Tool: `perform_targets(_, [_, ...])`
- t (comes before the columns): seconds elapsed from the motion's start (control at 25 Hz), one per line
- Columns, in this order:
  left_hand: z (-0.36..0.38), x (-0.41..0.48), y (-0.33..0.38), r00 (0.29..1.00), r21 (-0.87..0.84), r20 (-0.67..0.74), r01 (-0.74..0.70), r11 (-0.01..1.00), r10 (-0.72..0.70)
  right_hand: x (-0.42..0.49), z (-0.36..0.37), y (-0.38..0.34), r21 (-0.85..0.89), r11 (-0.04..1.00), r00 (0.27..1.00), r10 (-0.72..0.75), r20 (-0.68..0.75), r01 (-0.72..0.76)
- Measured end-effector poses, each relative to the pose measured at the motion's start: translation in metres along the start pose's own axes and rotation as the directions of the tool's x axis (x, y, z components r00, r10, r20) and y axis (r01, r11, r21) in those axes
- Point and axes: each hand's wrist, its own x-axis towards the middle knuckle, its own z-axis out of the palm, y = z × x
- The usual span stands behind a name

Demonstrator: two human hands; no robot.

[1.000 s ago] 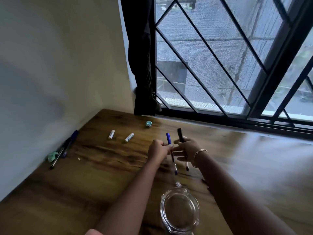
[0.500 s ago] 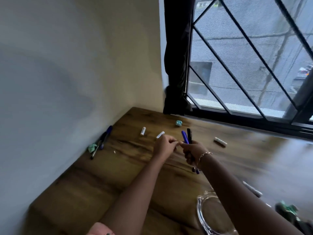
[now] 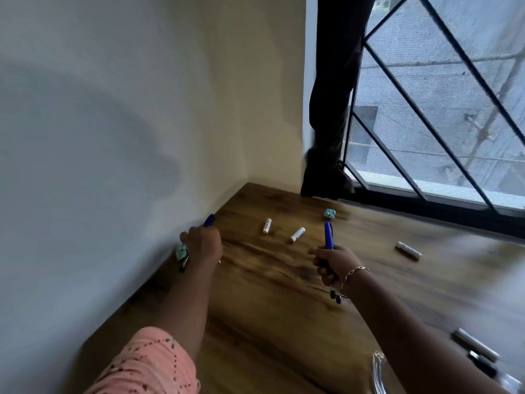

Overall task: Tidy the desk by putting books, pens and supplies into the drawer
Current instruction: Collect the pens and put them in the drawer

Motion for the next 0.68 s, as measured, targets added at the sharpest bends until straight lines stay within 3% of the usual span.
perform_targets(0.24, [0.017,0.01,0.005,1.0,0.072,0.0,-0.019,0.997,0.019,0.005,0.007,-0.007,0.105,0.993,0.998,0.044,0.048,-0.049])
perform_targets(0.44, [0.025,0.018,0.006,0.999,-0.001,-0.007,0.05,0.999,-0.05,0.01,0.004,-0.003,0.118,0.991,0.997,0.056,0.05,-0.061])
perform_targets(0.68, [0.031,0.02,0.014,0.987,-0.087,-0.151,-0.072,0.994,0.059,0.015,0.003,0.005,0.089,0.991,0.994,0.095,0.048,-0.099])
